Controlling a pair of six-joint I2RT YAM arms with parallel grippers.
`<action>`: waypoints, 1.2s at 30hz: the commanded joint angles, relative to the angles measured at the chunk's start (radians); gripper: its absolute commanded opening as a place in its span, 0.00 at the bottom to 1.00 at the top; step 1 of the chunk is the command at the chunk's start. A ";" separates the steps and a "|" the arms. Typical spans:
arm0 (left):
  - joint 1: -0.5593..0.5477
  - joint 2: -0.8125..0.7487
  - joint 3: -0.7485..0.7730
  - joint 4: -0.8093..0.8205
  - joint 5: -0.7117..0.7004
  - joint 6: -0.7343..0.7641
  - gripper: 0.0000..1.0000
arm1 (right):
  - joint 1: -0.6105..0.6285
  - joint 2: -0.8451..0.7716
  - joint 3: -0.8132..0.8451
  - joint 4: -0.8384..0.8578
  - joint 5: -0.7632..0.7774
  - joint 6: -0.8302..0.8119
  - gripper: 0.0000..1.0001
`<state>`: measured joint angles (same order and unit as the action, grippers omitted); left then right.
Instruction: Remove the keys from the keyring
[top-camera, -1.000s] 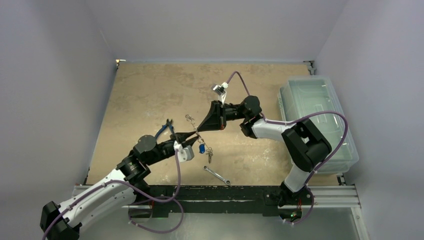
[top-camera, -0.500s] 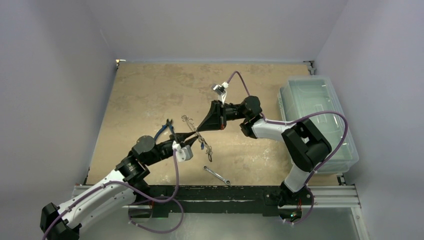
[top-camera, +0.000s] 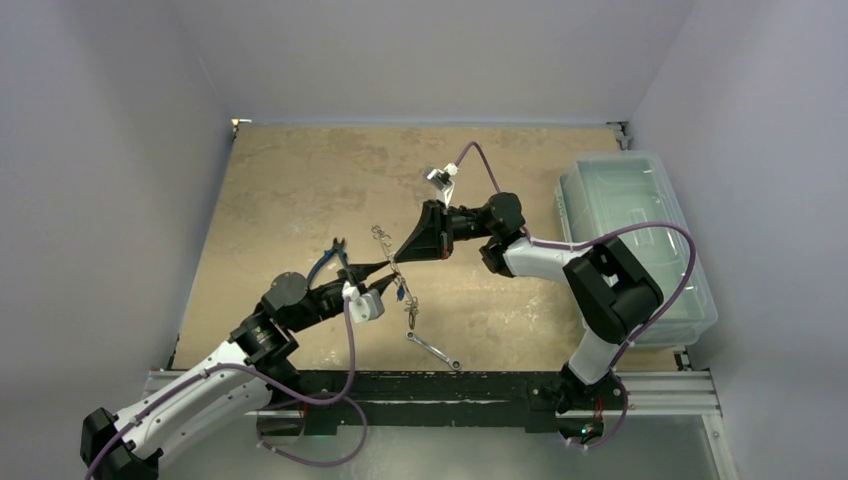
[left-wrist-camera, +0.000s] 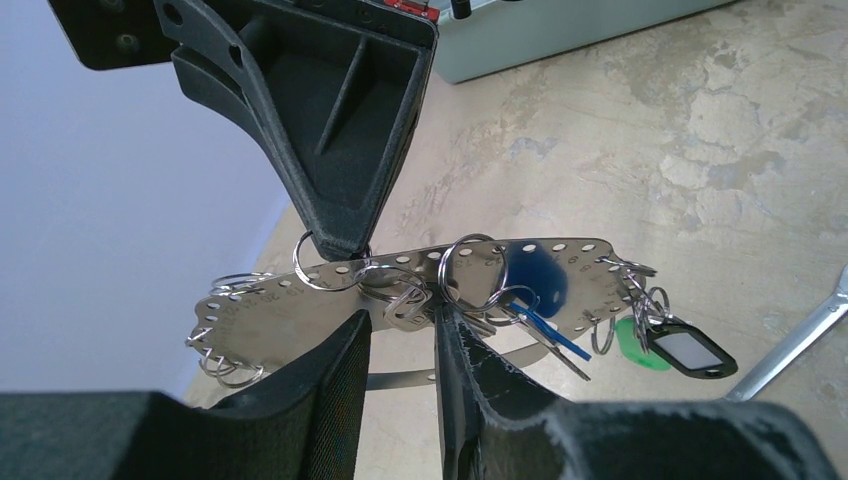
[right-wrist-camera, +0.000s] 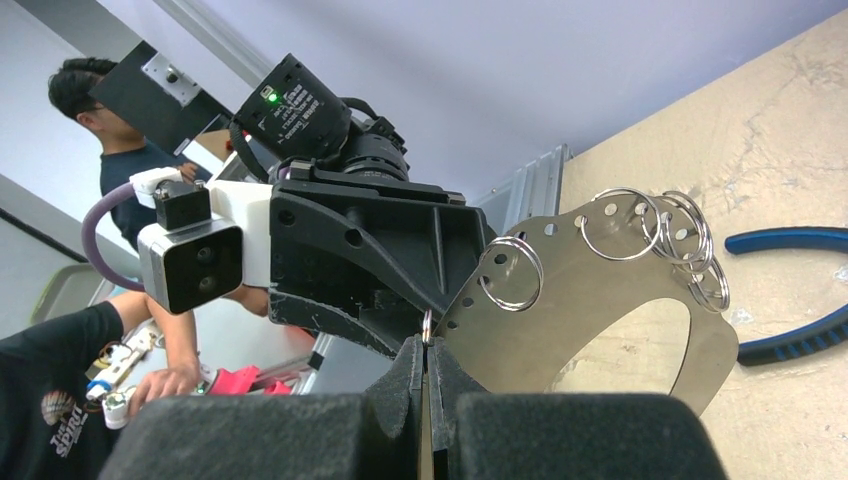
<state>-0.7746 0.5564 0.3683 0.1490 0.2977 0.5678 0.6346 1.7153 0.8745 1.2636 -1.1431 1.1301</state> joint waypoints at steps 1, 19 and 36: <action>0.001 -0.009 0.038 0.027 0.002 -0.049 0.28 | 0.003 -0.005 -0.009 0.055 0.026 0.001 0.00; -0.005 0.010 0.061 0.048 0.044 -0.097 0.24 | 0.002 -0.002 -0.014 0.044 0.039 -0.009 0.00; -0.006 -0.010 0.089 -0.019 0.009 -0.209 0.00 | -0.003 -0.007 -0.021 0.073 0.020 -0.010 0.00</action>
<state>-0.7757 0.5560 0.4023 0.1318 0.3176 0.4267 0.6327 1.7157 0.8585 1.2686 -1.1271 1.1259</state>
